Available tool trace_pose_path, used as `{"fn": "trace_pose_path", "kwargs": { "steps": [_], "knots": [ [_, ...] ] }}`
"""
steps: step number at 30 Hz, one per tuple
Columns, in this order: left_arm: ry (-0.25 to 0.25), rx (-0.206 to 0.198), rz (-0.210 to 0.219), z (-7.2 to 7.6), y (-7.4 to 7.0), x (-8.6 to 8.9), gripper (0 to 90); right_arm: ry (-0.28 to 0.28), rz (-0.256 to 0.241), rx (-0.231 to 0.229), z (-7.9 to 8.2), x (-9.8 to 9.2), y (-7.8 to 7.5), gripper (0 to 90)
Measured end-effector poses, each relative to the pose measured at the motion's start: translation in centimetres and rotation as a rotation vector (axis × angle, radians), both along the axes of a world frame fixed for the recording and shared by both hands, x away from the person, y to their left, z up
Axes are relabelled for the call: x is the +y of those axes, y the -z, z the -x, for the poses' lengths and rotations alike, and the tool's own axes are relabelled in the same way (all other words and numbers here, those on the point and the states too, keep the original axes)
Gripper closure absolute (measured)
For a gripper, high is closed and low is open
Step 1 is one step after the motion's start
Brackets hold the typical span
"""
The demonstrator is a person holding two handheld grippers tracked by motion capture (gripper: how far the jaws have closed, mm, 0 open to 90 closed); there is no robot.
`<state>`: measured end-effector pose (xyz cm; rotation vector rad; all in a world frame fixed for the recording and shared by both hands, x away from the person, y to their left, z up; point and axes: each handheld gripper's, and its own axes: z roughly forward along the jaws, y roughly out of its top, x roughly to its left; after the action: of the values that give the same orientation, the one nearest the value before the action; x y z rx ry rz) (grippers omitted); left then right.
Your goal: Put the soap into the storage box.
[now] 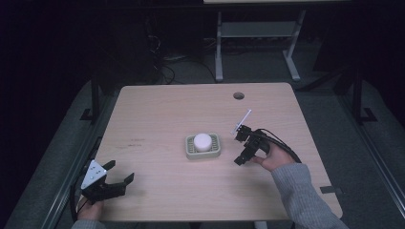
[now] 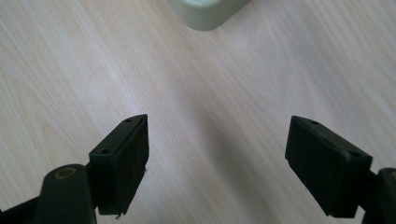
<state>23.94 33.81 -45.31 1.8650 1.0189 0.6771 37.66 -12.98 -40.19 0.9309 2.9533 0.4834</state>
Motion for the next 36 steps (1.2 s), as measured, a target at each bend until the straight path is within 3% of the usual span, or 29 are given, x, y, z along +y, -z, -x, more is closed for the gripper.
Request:
{"fn": "trace_pose_path", "kwargs": {
  "steps": [36],
  "knots": [
    [0.003,0.0,-0.006,0.0,0.1,-0.1,12.9,0.065,-0.042,-0.002,4.1,-4.7,2.7,21.6]
  ]
}}
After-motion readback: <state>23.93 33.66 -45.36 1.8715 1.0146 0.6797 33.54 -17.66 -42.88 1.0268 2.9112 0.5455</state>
